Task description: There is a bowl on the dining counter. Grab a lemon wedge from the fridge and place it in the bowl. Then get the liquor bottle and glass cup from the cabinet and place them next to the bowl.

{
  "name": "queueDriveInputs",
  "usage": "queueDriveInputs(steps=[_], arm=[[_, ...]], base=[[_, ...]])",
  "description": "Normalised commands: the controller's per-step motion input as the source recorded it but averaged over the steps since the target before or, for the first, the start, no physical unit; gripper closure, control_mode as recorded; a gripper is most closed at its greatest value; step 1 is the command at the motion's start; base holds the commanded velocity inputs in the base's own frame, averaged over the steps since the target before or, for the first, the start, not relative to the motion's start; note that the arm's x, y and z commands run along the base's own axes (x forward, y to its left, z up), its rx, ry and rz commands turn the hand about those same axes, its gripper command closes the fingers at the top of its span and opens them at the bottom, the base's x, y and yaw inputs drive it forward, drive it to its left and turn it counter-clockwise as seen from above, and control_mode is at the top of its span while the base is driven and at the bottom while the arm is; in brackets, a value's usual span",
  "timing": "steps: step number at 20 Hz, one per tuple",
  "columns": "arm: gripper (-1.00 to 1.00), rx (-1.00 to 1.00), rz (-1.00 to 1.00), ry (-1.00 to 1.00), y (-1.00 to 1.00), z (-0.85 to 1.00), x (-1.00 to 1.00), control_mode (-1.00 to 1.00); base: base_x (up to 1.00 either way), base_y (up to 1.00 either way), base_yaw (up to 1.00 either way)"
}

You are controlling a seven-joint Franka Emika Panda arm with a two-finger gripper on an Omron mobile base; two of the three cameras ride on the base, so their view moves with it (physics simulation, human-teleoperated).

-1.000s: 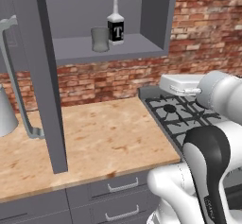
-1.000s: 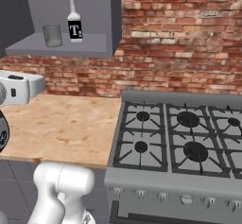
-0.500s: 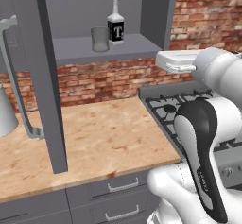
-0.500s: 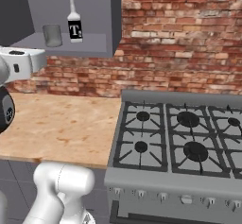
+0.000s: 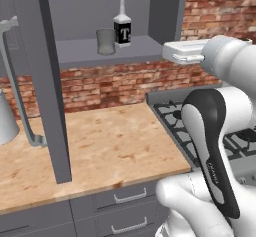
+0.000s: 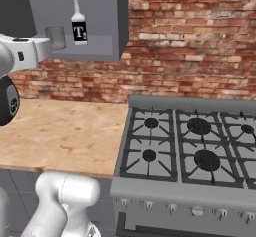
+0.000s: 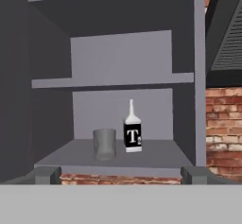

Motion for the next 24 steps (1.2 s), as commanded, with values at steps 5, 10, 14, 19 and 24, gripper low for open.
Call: queueDriveInputs(steps=[5,10,14,19,24], arm=[[-1.00,0.00,0.00,0.00,0.00,0.00,0.00,-1.00],[-1.00,0.00,0.00,0.00,0.00,0.00,0.00,-1.00],[-1.00,0.00,0.00,0.01,0.00,0.00,0.12,-1.00],[-1.00,0.00,0.00,0.11,0.00,0.03,0.34,-1.00],[-1.00,0.00,0.00,0.08,0.00,0.13,0.44,-1.00]], base=[[0.00,0.00,0.00],[0.00,0.00,0.00],[0.00,0.00,0.00],[0.00,0.00,0.00],[0.00,0.00,0.00]])
